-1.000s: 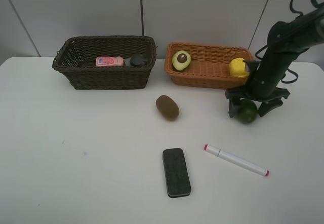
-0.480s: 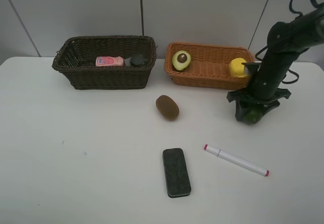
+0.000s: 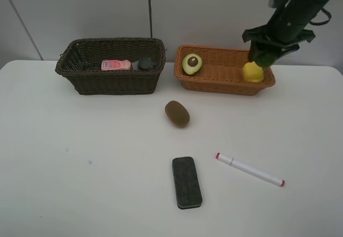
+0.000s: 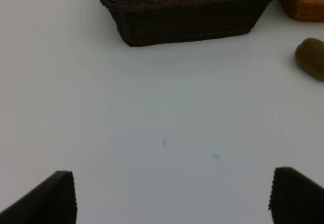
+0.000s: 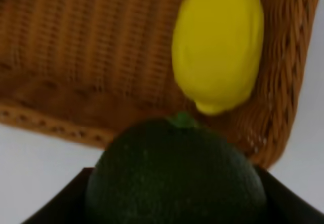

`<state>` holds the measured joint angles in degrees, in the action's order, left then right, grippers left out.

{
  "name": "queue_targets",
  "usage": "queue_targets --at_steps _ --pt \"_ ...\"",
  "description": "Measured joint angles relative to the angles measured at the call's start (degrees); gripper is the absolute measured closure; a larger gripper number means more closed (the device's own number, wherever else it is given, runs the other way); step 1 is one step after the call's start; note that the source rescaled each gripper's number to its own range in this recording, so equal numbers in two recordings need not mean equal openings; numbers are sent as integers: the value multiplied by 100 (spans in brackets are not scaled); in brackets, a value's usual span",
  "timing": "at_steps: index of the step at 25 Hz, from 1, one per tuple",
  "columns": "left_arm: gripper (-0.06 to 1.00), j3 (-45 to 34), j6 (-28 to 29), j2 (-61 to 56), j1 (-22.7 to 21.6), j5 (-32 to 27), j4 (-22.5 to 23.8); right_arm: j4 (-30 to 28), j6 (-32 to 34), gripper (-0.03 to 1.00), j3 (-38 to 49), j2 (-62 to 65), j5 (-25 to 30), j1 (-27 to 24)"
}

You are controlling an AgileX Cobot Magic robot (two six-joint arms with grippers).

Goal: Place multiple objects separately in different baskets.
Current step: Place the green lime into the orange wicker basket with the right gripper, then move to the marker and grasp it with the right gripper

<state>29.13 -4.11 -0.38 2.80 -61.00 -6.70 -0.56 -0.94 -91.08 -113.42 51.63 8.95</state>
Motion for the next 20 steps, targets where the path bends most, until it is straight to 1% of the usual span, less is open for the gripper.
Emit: queue_targets --at_steps 6,10,11,14,15,17,20 --pt "-5 0 0 0 0 0 -2 56 -5 36 -1550 -1183 17 308" --pt "-5 0 0 0 0 0 -2 -35 -20 36 -2147 -1699 6 457" --pt "-5 0 0 0 0 0 -2 -41 -20 34 -2188 -1774 15 464" --pt "-5 0 0 0 0 0 -2 -74 -20 8 -2203 -1842 151 464" --pt "-5 0 0 0 0 0 -2 -88 -20 4 -2210 -1842 237 464" --pt "-5 0 0 0 0 0 -2 -79 -20 -1 -2215 -1805 438 464" --pt "-5 0 0 0 0 0 -2 -60 -20 -2 -2215 -1643 1024 464"
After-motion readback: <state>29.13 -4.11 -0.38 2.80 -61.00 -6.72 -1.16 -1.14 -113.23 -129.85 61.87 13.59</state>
